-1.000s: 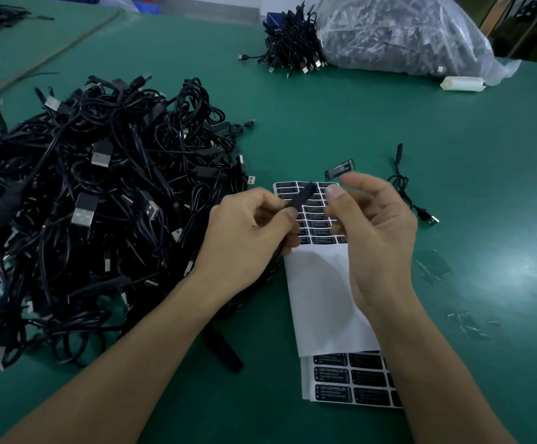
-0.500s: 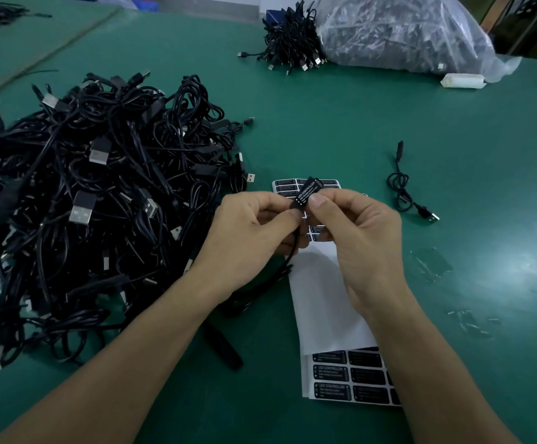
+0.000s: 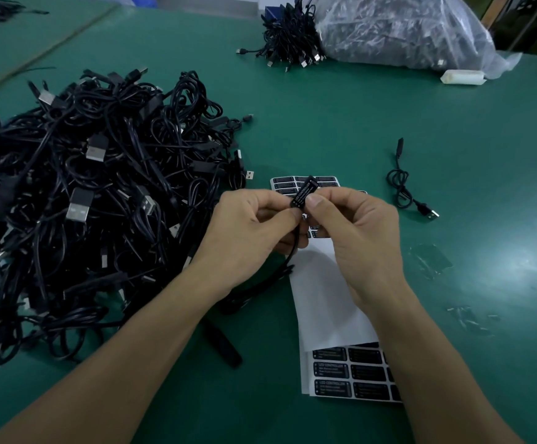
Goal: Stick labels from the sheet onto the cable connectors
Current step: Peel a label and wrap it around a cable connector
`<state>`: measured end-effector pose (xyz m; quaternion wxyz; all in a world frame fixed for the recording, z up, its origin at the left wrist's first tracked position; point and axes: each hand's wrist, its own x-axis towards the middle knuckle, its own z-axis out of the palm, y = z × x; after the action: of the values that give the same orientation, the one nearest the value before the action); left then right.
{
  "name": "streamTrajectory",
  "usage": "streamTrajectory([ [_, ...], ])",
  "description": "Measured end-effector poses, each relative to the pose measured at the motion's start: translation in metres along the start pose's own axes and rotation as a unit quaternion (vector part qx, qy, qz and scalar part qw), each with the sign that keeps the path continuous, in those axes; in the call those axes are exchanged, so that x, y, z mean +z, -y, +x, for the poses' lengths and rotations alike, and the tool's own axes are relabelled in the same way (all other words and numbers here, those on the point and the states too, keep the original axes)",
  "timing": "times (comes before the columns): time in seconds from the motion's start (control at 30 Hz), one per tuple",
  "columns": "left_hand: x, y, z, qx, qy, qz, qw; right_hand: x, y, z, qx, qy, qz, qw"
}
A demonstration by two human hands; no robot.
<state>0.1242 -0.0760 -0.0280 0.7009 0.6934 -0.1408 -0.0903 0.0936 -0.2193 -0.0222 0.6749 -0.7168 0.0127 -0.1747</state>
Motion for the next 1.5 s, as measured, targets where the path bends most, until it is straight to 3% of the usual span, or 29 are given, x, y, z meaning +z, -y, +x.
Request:
streamTrajectory([
  [1.07, 0.0026, 0.001, -0.0003, -0.007, -0.023, -0.026, 0.999, 0.0042, -0.0044, -0.0036, -0.008, -0.043, -0.039, 0.998],
  [1.3, 0.0031, 0.0022, -0.0006, -0.002, -0.043, -0.035, 0.998, 0.0021, -0.0035, -0.0048, -0.009, -0.109, -0.087, 0.99],
  [1.5, 0.0048, 0.001, -0.0011, 0.007, -0.032, -0.035, 0.999, 0.0035, -0.0017, -0.0043, 0.01, -0.063, -0.01, 0.998],
])
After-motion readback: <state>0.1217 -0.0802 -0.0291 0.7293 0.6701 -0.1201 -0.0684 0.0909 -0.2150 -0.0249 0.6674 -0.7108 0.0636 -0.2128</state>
